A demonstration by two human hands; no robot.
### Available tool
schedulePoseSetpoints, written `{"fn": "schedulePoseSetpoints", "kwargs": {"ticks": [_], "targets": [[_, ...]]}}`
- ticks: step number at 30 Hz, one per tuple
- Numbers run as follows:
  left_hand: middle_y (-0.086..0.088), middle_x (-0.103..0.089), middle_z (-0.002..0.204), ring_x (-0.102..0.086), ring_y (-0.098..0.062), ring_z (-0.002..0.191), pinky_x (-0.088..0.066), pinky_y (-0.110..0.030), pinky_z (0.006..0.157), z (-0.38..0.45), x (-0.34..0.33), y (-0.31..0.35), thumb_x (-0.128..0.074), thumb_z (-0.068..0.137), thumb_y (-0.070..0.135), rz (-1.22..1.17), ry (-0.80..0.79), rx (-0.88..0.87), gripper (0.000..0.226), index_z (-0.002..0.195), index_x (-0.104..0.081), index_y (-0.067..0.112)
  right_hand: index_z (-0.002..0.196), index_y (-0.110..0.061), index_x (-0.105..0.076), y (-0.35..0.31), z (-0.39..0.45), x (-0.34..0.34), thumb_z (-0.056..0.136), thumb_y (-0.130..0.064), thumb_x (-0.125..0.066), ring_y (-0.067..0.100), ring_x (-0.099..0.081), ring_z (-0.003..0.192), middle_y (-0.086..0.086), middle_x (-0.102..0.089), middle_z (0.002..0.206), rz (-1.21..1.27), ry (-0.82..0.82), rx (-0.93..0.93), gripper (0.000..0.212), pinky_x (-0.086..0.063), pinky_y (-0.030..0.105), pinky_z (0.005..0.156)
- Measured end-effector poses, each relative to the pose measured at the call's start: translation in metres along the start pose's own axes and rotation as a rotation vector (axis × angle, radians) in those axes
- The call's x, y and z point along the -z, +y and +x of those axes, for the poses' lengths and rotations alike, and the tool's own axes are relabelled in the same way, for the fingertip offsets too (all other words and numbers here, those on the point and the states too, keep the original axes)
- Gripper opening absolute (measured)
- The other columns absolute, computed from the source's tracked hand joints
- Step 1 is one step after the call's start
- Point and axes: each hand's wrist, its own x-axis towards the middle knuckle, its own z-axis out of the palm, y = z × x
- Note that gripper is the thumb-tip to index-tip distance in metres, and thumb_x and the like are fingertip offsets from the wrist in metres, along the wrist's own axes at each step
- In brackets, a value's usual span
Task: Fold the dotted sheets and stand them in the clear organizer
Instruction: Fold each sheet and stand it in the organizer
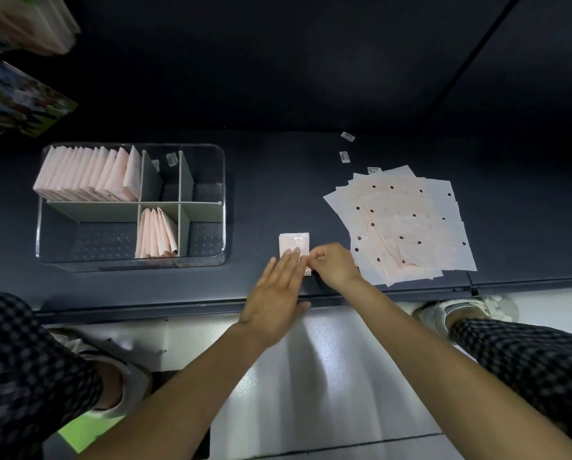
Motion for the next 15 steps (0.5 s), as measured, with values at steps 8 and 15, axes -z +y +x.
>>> {"fn": "schedulePoseSetpoints", "kwargs": {"ticks": [8,15], "targets": [[-0.013,0.024,0.155,0.022,-0.023,0.143,0.015,-0.035,0.116,-0.009,-0.004,-0.01,-0.02,0.094,0.063,0.197,-0.198,-0.032,0.084,0.143,0.025,0.012,0.088,-0.007,-0.071,-0.002,0.0,-0.001,0.089,-0.031,-0.063,0.022,-0.063,0.089,0.008,-0.071,0.092,0.034,-0.02,-0.057,0.025,-0.044,0.027,0.075],[-0.018,0.027,0.153,0.024,-0.028,0.142,0.014,-0.039,0.116,-0.008,-0.003,-0.005,-0.02,0.091,0.068,0.223,-0.22,-0.033,0.081,0.145,0.023,0.026,0.092,-0.016,-0.065,-0.014,-0.01,-0.004,0.093,-0.015,-0.055,0.01,-0.061,0.084,-0.007,-0.067,0.089,0.392,0.277,0.115,0.009,-0.048,0.021,0.079]]}}
